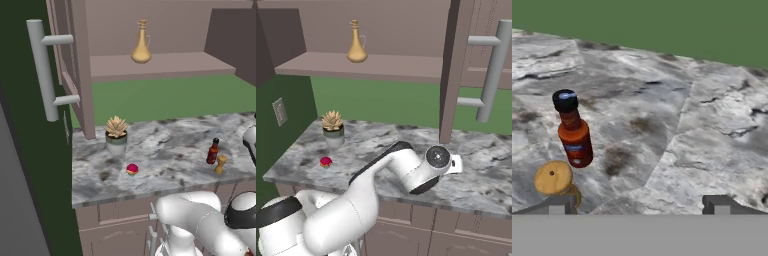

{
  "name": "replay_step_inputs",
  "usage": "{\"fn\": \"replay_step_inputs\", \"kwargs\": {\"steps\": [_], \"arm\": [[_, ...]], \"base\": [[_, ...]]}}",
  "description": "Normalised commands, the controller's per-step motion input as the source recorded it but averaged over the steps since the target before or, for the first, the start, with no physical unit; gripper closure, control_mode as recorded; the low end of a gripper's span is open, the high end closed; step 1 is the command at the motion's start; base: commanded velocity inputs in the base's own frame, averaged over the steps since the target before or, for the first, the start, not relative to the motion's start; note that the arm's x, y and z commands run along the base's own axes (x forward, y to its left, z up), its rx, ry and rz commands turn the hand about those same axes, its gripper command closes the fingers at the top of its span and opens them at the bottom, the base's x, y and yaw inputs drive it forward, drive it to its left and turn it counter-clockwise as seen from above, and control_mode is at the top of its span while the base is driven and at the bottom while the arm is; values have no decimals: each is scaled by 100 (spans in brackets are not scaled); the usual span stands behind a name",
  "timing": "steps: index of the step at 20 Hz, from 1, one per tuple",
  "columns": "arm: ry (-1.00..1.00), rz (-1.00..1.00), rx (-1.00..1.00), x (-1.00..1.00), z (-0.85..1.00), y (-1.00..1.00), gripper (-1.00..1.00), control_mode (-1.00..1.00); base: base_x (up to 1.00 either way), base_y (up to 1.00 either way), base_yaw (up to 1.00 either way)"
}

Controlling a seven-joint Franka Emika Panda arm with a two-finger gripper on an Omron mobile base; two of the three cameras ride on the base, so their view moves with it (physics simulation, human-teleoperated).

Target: There are various items on the counter. Only move the condiments/shakers into the cabinet.

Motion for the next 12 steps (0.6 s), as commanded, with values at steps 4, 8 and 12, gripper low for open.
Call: {"fn": "replay_step_inputs", "kwargs": {"steps": [4, 8, 12], "arm": [[1, 43, 7, -14, -37, -51, -100, -100], [0, 46, 2, -13, -31, -29, -100, -100], [-18, 36, 0, -15, -24, 11, -100, -100]], "base": [[0, 0, 0], [0, 0, 0], [0, 0, 0]]}}
